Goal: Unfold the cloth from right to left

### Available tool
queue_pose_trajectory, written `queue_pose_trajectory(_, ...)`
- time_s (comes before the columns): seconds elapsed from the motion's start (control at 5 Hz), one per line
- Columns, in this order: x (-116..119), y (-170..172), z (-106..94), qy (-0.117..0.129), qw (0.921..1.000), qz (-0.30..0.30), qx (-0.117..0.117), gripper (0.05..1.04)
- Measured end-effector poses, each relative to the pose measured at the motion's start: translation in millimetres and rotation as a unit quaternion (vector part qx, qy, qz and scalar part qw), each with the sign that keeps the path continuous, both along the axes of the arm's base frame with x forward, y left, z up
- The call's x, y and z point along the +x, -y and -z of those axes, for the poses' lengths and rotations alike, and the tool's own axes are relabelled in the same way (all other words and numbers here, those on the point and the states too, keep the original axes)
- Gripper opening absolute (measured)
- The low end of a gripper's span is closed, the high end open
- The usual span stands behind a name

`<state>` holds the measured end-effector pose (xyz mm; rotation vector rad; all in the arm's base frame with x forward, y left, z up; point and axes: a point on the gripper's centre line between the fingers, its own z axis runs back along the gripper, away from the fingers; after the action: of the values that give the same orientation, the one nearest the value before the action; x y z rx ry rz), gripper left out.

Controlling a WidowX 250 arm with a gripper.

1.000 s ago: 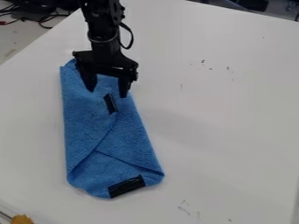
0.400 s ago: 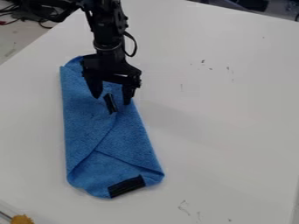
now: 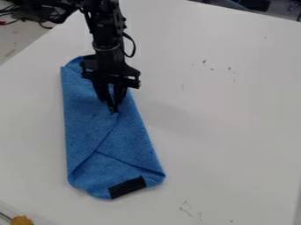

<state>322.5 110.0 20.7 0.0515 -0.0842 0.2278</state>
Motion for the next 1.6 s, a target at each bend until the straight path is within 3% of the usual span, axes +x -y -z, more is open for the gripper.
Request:
queue_pose_trajectory(0.2, 1.1, -2.1, 1.7, -0.003, 1.0, 0.004, 0.0, 0.158)
queue_pose_trajectory(0.4, 3.1, -2.7, -0.5, -0.002, 1.0, 0.007, 0.0, 0.07)
queue_pose_trajectory(0.6, 6.2, -4.0, -2.1, 0.0, 1.0, 0.007, 0.002, 0.11)
queue_pose_trajectory(0.8, 7.3, -6.5, -4.2, -0.003, 0.9999, 0.005, 0.009, 0.288)
queue_pose_trajectory(1.2, 9.9, -6.0, -5.5, 0.002, 0.9999, 0.007, 0.009, 0.878)
queue_pose_trajectory(1.4, 9.9, -5.4, -4.0, 0.006, 0.9999, 0.008, 0.006, 1.022)
queue_pose_trajectory(1.6, 10.4, -4.0, 1.3, 0.004, 0.9999, 0.011, 0.001, 1.011)
